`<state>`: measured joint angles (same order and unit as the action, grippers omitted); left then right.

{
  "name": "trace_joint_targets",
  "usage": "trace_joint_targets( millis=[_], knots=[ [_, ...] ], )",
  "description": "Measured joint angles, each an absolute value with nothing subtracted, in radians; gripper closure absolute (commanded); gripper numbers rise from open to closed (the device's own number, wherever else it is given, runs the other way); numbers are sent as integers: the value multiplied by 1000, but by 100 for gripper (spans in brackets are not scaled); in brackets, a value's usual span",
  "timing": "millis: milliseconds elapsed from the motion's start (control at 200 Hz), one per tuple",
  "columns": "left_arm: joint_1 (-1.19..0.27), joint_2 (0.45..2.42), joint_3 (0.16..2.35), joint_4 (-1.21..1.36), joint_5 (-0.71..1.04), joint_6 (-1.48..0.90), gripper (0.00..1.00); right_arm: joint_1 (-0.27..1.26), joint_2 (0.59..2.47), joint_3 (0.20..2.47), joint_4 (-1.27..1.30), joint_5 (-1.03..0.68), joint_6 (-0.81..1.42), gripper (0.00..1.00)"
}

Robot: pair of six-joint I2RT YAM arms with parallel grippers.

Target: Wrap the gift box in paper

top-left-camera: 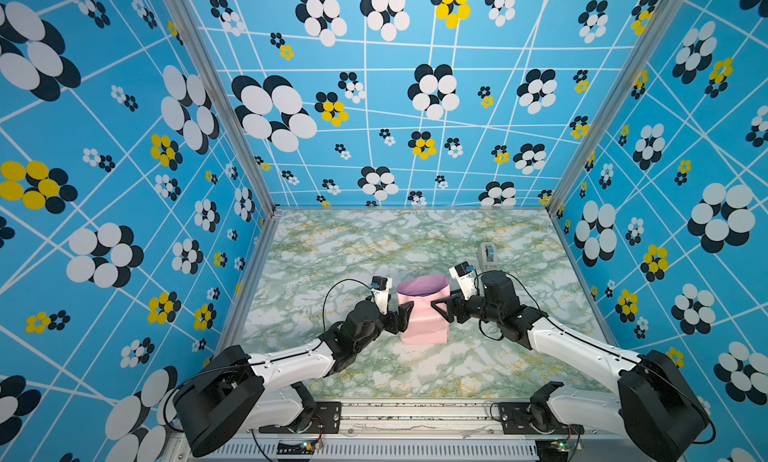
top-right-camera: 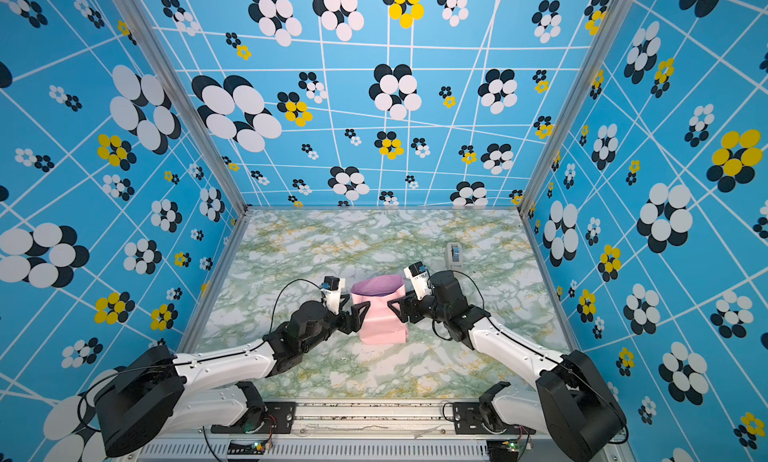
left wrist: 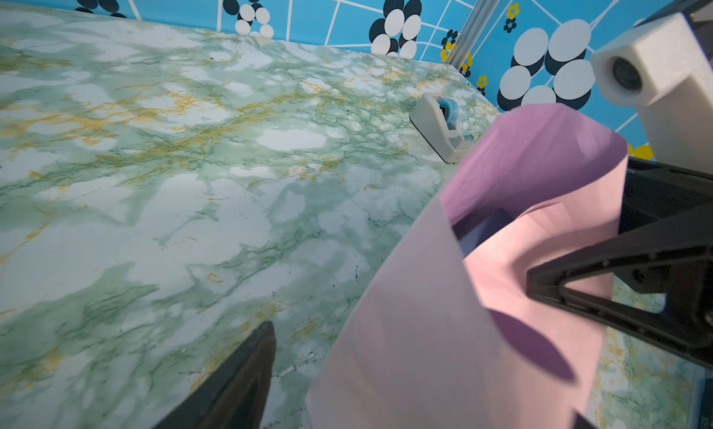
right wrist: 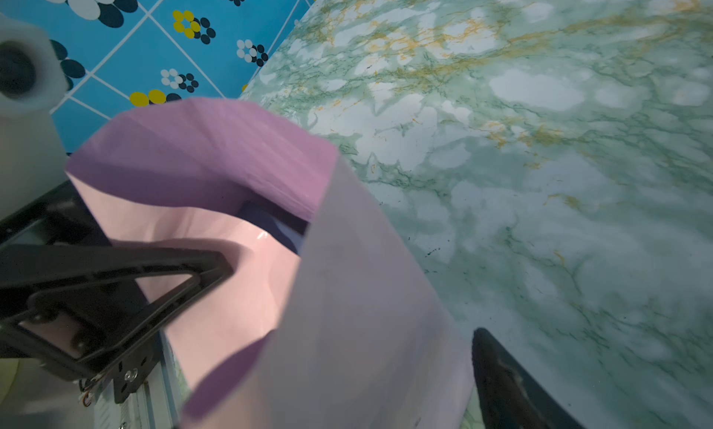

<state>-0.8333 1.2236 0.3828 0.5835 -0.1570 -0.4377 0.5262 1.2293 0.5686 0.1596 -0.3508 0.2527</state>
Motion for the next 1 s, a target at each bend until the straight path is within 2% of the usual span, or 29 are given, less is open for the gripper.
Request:
trace_joint_targets(
  millis=[270,450,605,690,830,1000],
  knots=[
    [-832,1151,368,494,-219,-447,20,496,1156,570,61,-352,247,21],
    [-832,1158,370,498,-225,-446,20,553,1058,574,-5,-352,236,20],
    [-832,1184,386,505,-224,-446,20,586,1097,587,-17,-315,239,21],
    [-832,1190,392,503,-224,-445,20,586,1146,598,-15,-282,254,23],
    [-831,1190,393,500,-224,-445,20,591,1187,634,-14,-207,276,33],
    [-831,1190,393,500,-224,-445,20,594,1184,640,-15,-148,283,34]
  ],
)
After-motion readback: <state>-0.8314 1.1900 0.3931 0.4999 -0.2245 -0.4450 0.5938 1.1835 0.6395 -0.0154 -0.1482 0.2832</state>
